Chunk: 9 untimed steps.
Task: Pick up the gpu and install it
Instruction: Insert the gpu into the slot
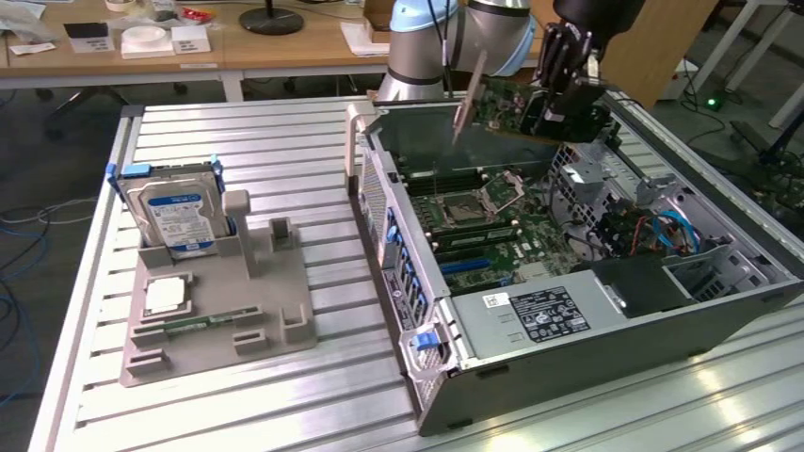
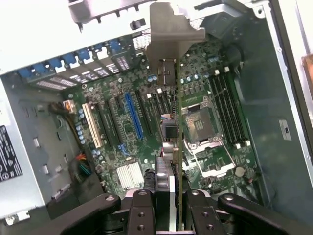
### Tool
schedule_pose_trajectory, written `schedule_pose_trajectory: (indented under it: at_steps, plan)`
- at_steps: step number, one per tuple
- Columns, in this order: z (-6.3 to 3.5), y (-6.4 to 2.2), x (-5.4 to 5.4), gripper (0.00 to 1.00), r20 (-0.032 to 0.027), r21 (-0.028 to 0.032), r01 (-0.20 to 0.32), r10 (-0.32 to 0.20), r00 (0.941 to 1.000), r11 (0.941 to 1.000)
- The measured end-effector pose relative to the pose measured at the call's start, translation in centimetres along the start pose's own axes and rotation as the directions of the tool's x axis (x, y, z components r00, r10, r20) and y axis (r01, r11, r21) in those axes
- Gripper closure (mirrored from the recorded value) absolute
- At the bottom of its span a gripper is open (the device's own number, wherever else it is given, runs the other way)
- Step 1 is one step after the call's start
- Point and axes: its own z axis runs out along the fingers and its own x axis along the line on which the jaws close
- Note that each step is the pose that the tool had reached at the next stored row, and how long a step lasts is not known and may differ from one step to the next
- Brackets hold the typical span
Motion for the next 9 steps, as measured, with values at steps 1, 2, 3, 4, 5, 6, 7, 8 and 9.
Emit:
schedule_pose_trajectory:
  at_steps: [1, 2, 3, 4, 5, 6, 7, 8, 9]
  plan:
    - [0.01, 0.0, 0.0, 0.72, 0.0004, 0.0024, 0.011, -0.011, 0.9999, 0.9999]
    - [0.03, 0.0, -0.01, 0.72, -0.0003, 0.0047, 0.017, -0.017, 0.9999, 0.9998]
    - [0.03, 0.0, -0.01, 0.72, -0.0007, 0.0047, 0.019, -0.019, 0.9998, 0.9998]
    - [0.02, 0.0, -0.01, 0.72, -0.0008, 0.0047, 0.019, -0.019, 0.9998, 0.9998]
    - [0.02, 0.0, 0.0, 0.72, -0.0009, 0.0046, 0.019, -0.019, 0.9998, 0.9998]
    - [0.02, 0.0, 0.0, 0.72, -0.0009, 0.0047, 0.02, -0.02, 0.9998, 0.9998]
    - [0.02, 0.0, 0.0, 0.72, -0.0009, 0.0047, 0.02, -0.02, 0.9998, 0.9998]
    - [0.02, 0.0, 0.0, 0.72, -0.001, 0.0046, 0.02, -0.02, 0.9998, 0.9998]
    - [0.02, 0.0, 0.0, 0.72, -0.001, 0.0047, 0.022, -0.022, 0.9998, 0.9998]
